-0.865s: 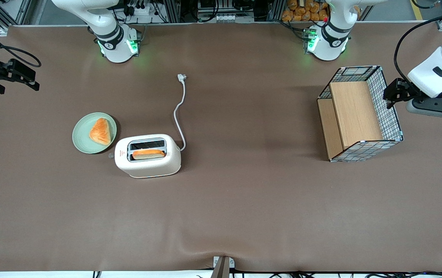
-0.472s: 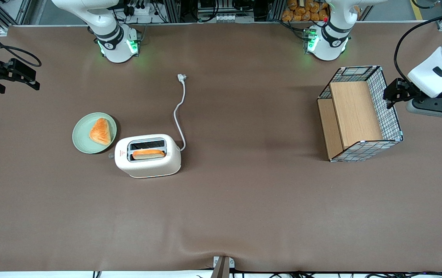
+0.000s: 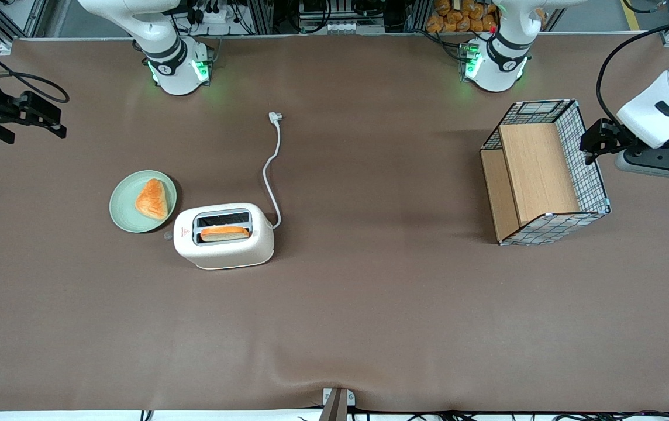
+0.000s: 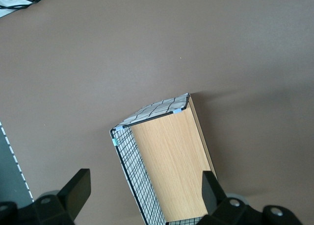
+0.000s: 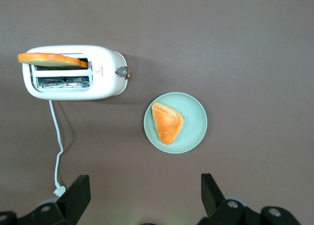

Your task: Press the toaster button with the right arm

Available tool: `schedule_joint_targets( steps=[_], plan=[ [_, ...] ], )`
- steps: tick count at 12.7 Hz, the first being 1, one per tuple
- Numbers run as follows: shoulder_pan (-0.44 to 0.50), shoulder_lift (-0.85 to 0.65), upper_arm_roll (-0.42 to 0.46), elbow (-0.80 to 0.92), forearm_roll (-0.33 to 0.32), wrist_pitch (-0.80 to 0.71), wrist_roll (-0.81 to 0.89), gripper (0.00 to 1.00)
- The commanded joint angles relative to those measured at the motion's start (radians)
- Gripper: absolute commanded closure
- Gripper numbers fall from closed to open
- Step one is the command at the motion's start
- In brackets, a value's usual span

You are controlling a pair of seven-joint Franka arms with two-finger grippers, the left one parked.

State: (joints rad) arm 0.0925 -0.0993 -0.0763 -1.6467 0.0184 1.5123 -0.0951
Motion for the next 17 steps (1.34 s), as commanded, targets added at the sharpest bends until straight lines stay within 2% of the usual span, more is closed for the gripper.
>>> schedule_joint_targets(
  steps=[1, 4, 5, 6, 7, 8, 10, 13, 14, 15, 17],
  plan=[
    [0.004, -0.003, 0.015, -0.013, 0.002, 0.023, -0.012, 0.0],
    [0.013, 0.019, 0.015, -0.013, 0.002, 0.037, 0.0, 0.0],
    [0.027, 0.027, 0.015, -0.013, 0.003, 0.039, 0.0, 0.2],
    [0.032, 0.039, 0.015, -0.013, 0.003, 0.043, 0.001, 0.59],
    [0.03, 0.052, 0.015, -0.013, 0.009, 0.045, 0.001, 0.84],
    [0.023, 0.068, 0.013, -0.013, 0.05, 0.045, 0.003, 1.0],
    [-0.006, 0.102, 0.01, -0.015, 0.119, 0.045, 0.003, 1.0],
    [-0.02, 0.159, 0.01, -0.027, 0.147, 0.055, 0.003, 1.0],
    [-0.04, 0.158, 0.01, -0.069, 0.219, 0.089, 0.0, 1.0],
    [-0.065, 0.156, 0.01, -0.117, 0.262, 0.13, -0.009, 1.0],
    [-0.066, 0.156, 0.01, -0.184, 0.27, 0.222, -0.031, 1.0]
  ],
)
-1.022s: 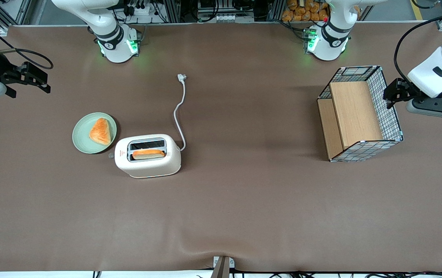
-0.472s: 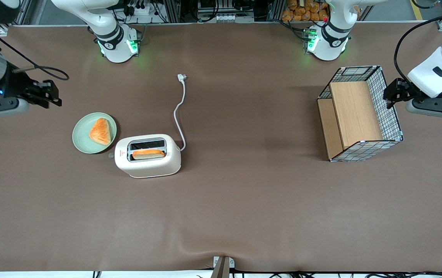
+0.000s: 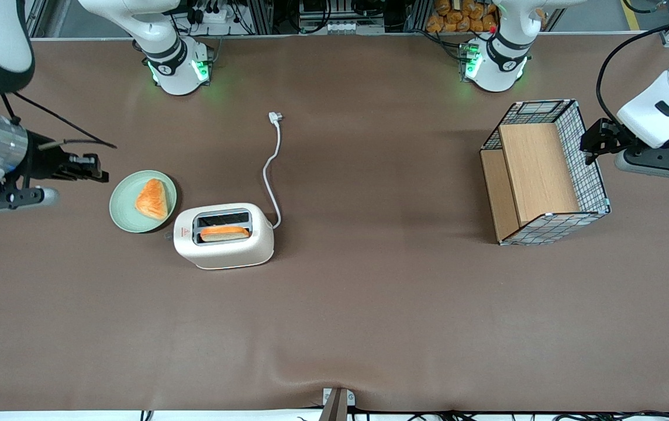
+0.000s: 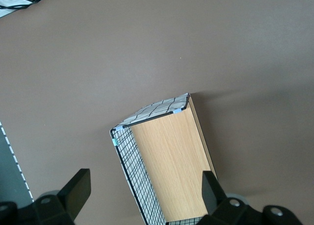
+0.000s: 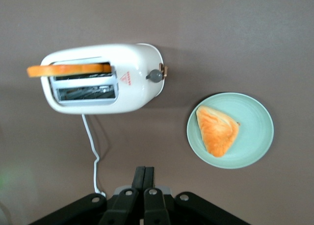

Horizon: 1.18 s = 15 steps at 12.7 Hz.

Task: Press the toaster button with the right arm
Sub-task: 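Move the right gripper toward the toaster's side lever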

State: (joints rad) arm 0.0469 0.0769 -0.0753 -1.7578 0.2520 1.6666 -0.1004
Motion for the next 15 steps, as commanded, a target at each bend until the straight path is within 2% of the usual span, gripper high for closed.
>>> schedule_joint_targets(
  steps=[1, 4, 7, 15],
  plan=[
    [-0.018, -0.02, 0.011, -0.122, 0.05, 0.134, -0.047, 1.0],
    [-0.016, -0.011, 0.011, -0.231, 0.127, 0.29, -0.119, 1.0],
    [-0.01, 0.03, 0.011, -0.242, 0.135, 0.347, -0.13, 1.0],
    [-0.021, 0.182, 0.009, -0.239, 0.433, 0.423, -0.381, 1.0]
  ],
)
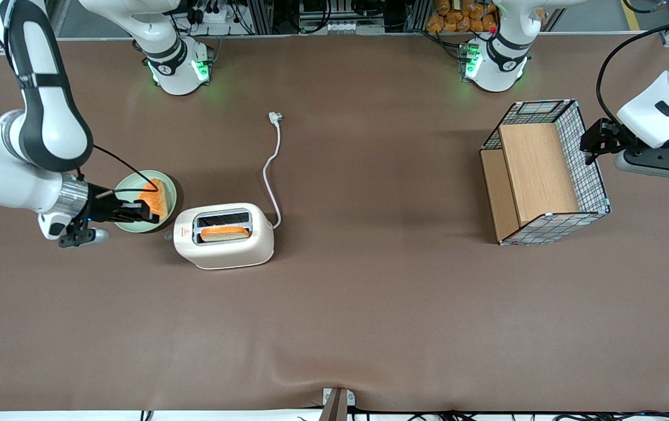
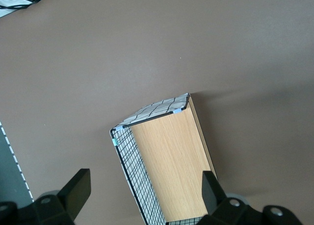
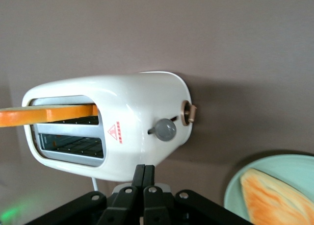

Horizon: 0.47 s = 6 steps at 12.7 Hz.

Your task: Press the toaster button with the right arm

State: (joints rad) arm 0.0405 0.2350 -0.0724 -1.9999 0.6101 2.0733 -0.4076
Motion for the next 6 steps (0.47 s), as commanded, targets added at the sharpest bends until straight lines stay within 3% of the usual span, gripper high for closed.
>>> schedule_joint_targets(
  steps=[1, 3, 6],
  plan=[
    [-0.017, 0.036, 0.008, 0.006, 0.103, 0.016, -0.085, 1.0],
    [-0.027, 0.059, 0.008, 0.01, 0.137, 0.016, -0.089, 1.0],
    [-0.045, 0.084, 0.008, 0.027, 0.137, 0.016, -0.089, 1.0]
  ],
)
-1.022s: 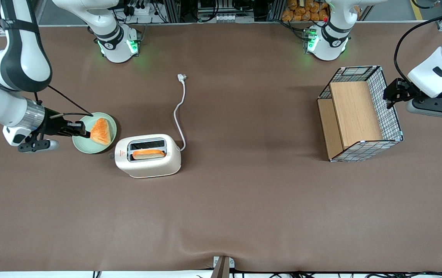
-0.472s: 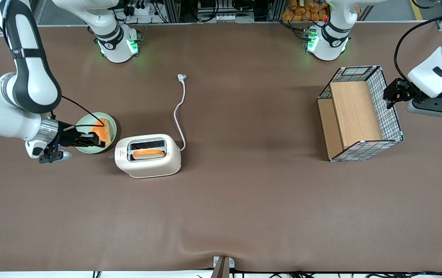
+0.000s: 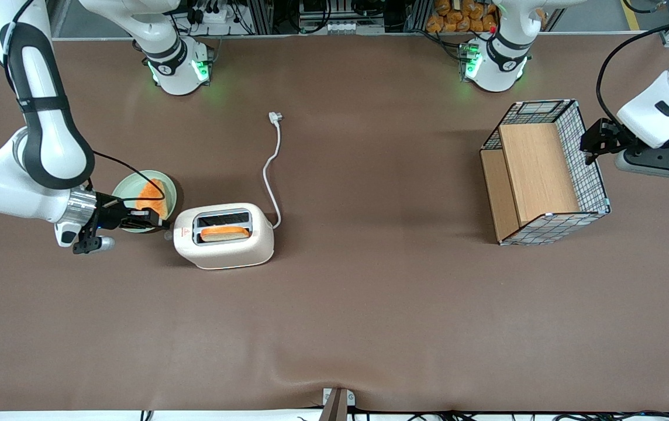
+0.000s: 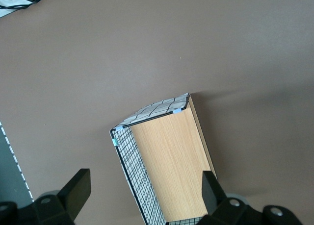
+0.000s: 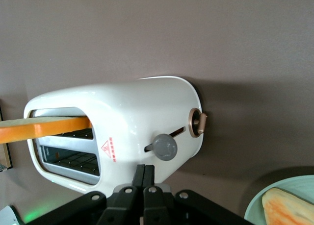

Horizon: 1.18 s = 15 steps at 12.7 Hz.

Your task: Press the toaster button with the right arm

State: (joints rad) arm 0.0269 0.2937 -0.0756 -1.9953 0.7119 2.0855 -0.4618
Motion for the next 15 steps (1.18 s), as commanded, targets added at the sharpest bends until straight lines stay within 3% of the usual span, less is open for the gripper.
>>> schedule_joint_targets(
  steps=[1, 15],
  plan=[
    [-0.036, 0.039, 0.011, 0.032, 0.035, 0.004, -0.035, 1.0],
    [-0.038, 0.125, 0.011, 0.07, 0.133, 0.002, -0.035, 1.0]
  ],
)
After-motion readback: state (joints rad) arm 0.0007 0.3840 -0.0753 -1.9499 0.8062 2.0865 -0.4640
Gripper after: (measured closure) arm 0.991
